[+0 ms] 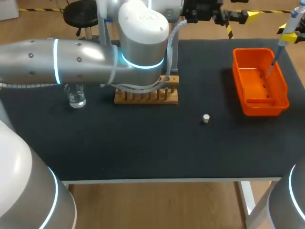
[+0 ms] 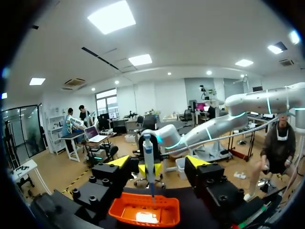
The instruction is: Invert the test tube, pick up the pipette, mount the tip to pipette, aspirate from beaker and dispense into the tube, eject the tip, return the pipette, and cap with the stopper.
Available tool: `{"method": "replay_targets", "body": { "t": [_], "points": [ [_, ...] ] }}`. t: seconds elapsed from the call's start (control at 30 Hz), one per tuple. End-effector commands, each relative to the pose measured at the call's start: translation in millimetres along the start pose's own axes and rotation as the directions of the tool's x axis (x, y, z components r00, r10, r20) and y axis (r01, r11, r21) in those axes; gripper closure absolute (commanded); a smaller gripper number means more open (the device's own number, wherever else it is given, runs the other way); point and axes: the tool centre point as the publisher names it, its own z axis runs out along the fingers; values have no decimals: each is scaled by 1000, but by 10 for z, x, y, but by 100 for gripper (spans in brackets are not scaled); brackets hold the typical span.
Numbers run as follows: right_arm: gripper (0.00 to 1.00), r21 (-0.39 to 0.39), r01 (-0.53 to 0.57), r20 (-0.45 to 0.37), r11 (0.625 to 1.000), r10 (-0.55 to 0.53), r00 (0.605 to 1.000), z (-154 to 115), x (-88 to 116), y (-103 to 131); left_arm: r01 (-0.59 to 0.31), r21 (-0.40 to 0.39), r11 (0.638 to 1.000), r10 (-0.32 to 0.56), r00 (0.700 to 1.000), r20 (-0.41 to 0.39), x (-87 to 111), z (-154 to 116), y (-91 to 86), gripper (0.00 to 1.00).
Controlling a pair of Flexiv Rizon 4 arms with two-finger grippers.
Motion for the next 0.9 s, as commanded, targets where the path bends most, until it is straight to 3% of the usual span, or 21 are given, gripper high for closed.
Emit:
{"method": "replay_targets", "body": {
  "t": [0.03,0.67,0.9],
  "points": [
    [100,0,0,-7,1000,0,1000,-25,-18,-2,0,5,1000,0,1000,5,3,50,10,100],
    [100,0,0,-7,1000,0,1000,-25,-18,-2,0,5,1000,0,1000,5,3,50,10,100],
    [100,0,0,-7,1000,0,1000,-25,-18,-2,-5,13,1000,5,1000,14,14,277,-21,100]
  ]
}}
